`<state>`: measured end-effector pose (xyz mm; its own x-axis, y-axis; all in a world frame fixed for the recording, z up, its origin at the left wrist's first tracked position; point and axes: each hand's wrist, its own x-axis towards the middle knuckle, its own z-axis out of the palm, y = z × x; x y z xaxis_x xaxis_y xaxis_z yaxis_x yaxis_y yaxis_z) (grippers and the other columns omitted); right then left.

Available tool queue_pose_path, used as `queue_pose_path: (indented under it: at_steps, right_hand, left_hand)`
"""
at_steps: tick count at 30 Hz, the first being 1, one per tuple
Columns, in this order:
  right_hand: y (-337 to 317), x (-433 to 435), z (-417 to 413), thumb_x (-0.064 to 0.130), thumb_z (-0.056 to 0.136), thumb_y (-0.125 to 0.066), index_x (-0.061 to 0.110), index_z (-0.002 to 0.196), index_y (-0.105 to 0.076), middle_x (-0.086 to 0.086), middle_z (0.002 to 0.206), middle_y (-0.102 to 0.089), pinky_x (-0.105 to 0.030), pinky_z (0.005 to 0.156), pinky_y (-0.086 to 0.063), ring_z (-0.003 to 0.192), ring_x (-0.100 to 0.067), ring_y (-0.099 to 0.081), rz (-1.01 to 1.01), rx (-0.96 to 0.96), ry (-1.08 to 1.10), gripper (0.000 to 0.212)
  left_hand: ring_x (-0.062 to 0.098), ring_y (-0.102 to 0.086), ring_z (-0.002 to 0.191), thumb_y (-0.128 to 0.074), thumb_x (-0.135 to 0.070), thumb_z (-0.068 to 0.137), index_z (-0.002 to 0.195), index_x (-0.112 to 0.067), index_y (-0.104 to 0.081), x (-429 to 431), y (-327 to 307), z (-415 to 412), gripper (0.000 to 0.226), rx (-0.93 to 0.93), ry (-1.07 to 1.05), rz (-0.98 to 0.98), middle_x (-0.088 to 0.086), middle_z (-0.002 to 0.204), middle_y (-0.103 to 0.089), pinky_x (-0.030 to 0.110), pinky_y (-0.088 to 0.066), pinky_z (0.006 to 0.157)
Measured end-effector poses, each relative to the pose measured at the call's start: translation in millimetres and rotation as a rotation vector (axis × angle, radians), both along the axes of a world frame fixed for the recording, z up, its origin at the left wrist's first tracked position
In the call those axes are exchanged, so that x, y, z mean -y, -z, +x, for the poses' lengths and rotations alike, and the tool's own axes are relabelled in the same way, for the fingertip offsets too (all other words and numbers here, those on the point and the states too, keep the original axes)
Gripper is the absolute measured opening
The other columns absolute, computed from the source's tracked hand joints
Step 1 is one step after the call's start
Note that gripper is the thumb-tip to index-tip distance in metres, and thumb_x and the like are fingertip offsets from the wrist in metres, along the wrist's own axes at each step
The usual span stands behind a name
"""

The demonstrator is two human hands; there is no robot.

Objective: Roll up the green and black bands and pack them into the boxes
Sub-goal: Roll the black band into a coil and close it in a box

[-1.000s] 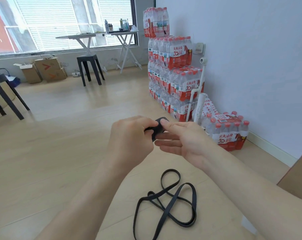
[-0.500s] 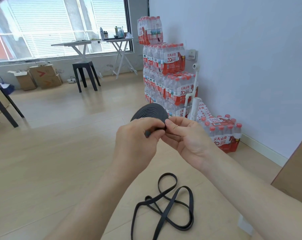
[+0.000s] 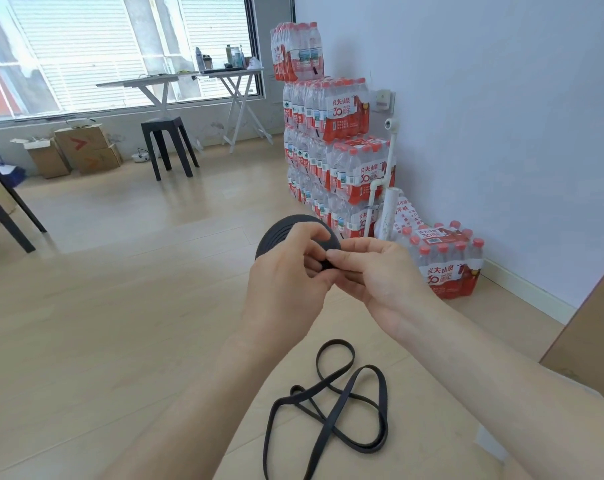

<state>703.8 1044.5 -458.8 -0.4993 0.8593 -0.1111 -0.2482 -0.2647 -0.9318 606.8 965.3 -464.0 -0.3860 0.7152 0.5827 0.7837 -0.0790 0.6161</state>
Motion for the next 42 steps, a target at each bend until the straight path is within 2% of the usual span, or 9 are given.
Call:
queue_pose_path:
  at_steps: [5,10,12,15,19,27,32,37,42]
  right_hand:
    - [-5.4,-4.4,7.8,-0.002,0.081,-0.07,0.011,0.088,-0.067,-0.003,0.076,-0.073,-0.021,0.06,-0.05,0.07,-0.012,-0.068,0.206,0.198,0.049,0.015]
    - [-13.4,-10.0,19.0,-0.001,0.084,-0.068,0.011,0.09,-0.068,-0.007,0.082,-0.074,-0.024,0.066,-0.055,0.076,-0.015,-0.067,0.337,0.3,0.088,0.014]
    - [-18.3,-12.7,24.5,-0.002,0.085,-0.066,0.011,0.088,-0.067,-0.001,0.075,-0.074,-0.023,0.067,-0.056,0.072,-0.012,-0.067,0.347,0.265,0.09,0.013]
    - [-23.8,-12.0,29.4,-0.003,0.085,-0.065,0.012,0.087,-0.065,0.0,0.072,-0.073,-0.021,0.062,-0.054,0.066,-0.009,-0.067,0.35,0.21,0.055,0.015]
    - [-19.8,-7.0,36.8,0.0,0.084,-0.068,0.009,0.091,-0.063,-0.005,0.08,-0.073,-0.026,0.07,-0.055,0.076,-0.016,-0.068,0.277,0.151,0.061,0.012]
    - [-24.0,-4.0,126.3,0.004,0.084,-0.07,0.016,0.105,-0.073,-0.004,0.086,-0.075,-0.046,0.082,-0.056,0.075,-0.019,-0.067,0.369,0.199,0.231,0.024]
    - [-6.3,-26.0,206.9,-0.001,0.085,-0.067,0.018,0.106,-0.072,-0.004,0.093,-0.075,-0.019,0.051,-0.05,0.067,-0.011,-0.068,0.314,0.241,0.35,0.029]
    - [54.5,-57.7,258.9,-0.005,0.085,-0.065,0.02,0.093,-0.072,-0.011,0.092,-0.074,-0.022,0.055,-0.054,0.069,-0.015,-0.067,0.167,0.268,0.423,0.027]
    - [130.1,-80.6,281.8,-0.006,0.085,-0.064,0.014,0.101,-0.072,-0.008,0.085,-0.074,-0.022,0.057,-0.054,0.072,-0.017,-0.069,0.041,0.381,0.467,0.026]
  left_hand:
    - [0.0,-0.064,0.071,-0.067,0.003,0.078,0.098,-0.049,-0.043,-1.6,-4.9,-4.0,0.06,0.162,0.126,-0.022,-0.013,0.089,-0.061,0.011,-0.05,0.068]
    - [0.006,-0.059,0.075,-0.077,-0.016,0.074,0.102,-0.037,-0.051,3.7,-23.4,-23.6,0.044,0.049,0.03,0.116,-0.013,0.096,-0.054,0.018,-0.047,0.068]
    - [0.007,-0.057,0.09,-0.078,-0.031,0.074,0.111,-0.034,-0.051,8.7,-27.0,-49.4,0.046,0.241,0.014,0.013,-0.011,0.107,-0.056,0.024,-0.048,0.076]
    - [0.014,-0.067,0.09,-0.076,-0.045,0.07,0.114,-0.021,-0.059,13.5,-19.4,-56.1,0.054,0.747,0.334,-0.368,-0.001,0.111,-0.067,0.038,-0.057,0.075]
    - [0.021,-0.071,0.086,-0.078,-0.027,0.063,0.108,-0.009,-0.065,3.6,-10.7,-26.6,0.05,0.929,0.374,-0.182,0.009,0.102,-0.072,0.034,-0.056,0.059]
    - [0.015,-0.072,0.078,-0.078,-0.012,0.074,0.098,-0.011,-0.067,-28.5,-13.0,66.6,0.026,1.033,0.383,-0.091,0.003,0.091,-0.074,0.03,-0.057,0.059]
    - [0.018,-0.071,0.089,-0.081,-0.014,0.072,0.097,-0.017,-0.068,-75.1,11.4,144.0,0.028,1.027,0.438,-0.21,-0.001,0.091,-0.075,0.035,-0.058,0.073]
    - [0.013,-0.067,0.089,-0.082,-0.009,0.069,0.104,-0.021,-0.064,-120.4,68.2,195.9,0.041,0.976,0.423,-0.254,-0.003,0.098,-0.07,0.031,-0.055,0.072]
    - [0.018,-0.067,0.098,-0.085,-0.019,0.066,0.111,-0.02,-0.063,-151.1,156.2,211.7,0.05,1.015,0.502,-0.564,0.0,0.105,-0.071,0.035,-0.054,0.081]
